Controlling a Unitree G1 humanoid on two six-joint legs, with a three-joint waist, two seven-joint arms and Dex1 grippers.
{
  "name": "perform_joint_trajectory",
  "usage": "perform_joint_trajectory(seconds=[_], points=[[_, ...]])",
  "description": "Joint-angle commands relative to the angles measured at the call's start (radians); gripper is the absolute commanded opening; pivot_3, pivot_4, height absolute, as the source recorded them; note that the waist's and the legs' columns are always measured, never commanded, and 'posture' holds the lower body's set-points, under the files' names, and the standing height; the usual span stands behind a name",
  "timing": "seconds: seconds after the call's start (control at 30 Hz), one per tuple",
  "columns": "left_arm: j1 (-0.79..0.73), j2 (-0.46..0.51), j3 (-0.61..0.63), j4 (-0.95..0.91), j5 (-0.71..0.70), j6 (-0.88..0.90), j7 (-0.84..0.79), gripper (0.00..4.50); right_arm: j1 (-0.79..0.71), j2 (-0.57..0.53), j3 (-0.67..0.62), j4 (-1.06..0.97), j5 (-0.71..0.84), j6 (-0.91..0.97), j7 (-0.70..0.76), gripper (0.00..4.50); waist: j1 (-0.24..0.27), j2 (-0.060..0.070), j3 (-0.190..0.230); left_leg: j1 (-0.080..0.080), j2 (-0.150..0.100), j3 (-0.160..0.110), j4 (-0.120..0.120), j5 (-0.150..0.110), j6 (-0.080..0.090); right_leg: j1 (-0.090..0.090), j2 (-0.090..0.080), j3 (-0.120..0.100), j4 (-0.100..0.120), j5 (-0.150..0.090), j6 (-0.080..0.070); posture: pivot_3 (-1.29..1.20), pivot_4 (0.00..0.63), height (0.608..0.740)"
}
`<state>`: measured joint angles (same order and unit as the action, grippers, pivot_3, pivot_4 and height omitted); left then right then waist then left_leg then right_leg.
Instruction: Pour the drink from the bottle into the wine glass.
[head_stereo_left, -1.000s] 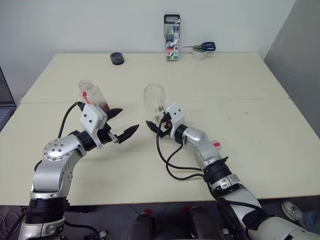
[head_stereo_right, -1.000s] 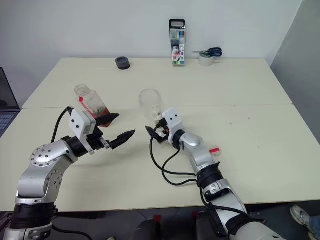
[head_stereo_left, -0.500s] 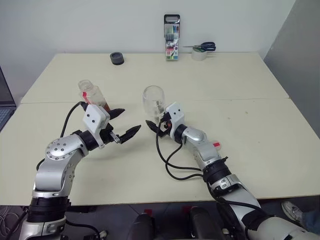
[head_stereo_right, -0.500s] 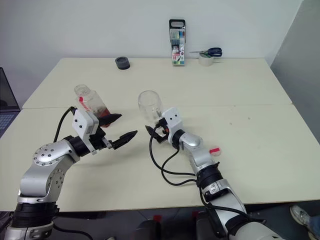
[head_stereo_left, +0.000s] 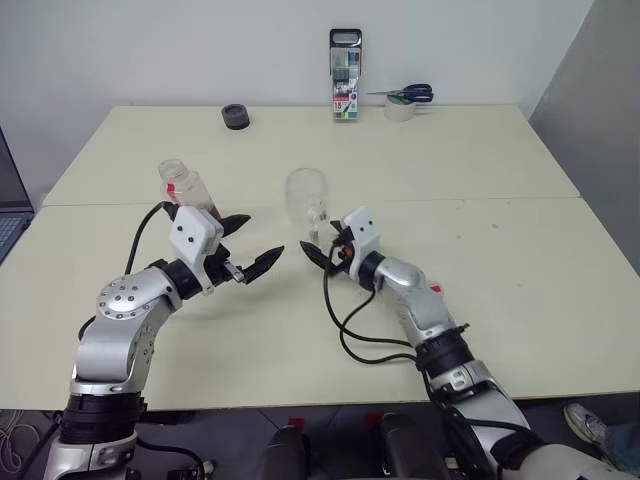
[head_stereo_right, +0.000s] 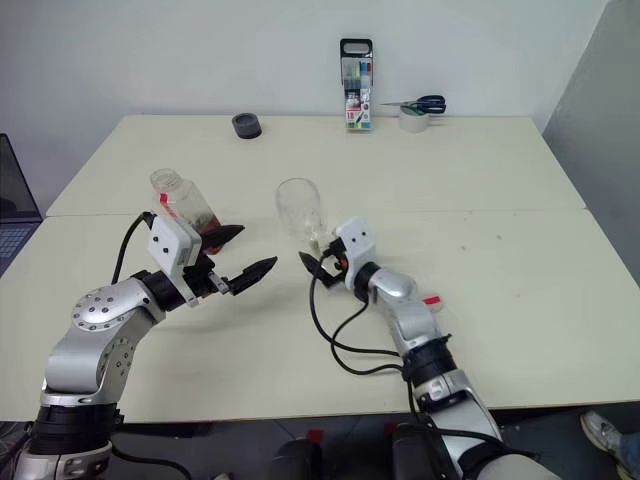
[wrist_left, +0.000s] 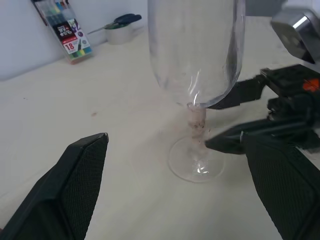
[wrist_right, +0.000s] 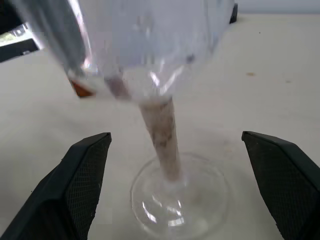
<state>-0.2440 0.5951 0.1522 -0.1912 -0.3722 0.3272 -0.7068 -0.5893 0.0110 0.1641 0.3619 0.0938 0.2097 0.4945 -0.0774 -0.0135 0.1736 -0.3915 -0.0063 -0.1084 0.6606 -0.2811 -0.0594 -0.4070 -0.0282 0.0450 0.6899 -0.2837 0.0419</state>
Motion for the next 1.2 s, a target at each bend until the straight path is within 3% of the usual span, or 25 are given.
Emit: perform_joint_trajectory(seconds=[0.03,0.57,1.2], points=[[0.019,-0.004,0.020,-0.034,0.025,-0.017,0.044,4.50,0.035,-0.047,0.014,-0.171,0.016,0.083,0.036,4.47,0.000,0.000,0.000,0.000,0.000,0.000,0.000,0.000,0.000,0.000,0.000,0.000,0.000,0.000,0.000,0.00,0.150,0.740],[0.215,-0.106,0.125,0.044,0.115,-0.142,0.261,4.50,0.305,-0.395,0.012,-0.812,0.189,0.395,0.231,4.47,0.022,0.000,0.000,0.000,0.001,0.000,0.000,0.000,0.000,0.002,0.000,-0.001,-0.005,0.000,0.000,0.00,0.150,0.740],[0.046,0.003,0.167,0.299,0.084,-0.217,0.154,4.50,0.273,-0.415,-0.020,-0.982,0.396,0.476,0.218,4.47,0.031,-0.001,0.000,-0.001,0.001,-0.001,0.000,0.000,0.000,0.003,0.000,-0.002,-0.007,0.000,0.000,0.00,0.150,0.740]])
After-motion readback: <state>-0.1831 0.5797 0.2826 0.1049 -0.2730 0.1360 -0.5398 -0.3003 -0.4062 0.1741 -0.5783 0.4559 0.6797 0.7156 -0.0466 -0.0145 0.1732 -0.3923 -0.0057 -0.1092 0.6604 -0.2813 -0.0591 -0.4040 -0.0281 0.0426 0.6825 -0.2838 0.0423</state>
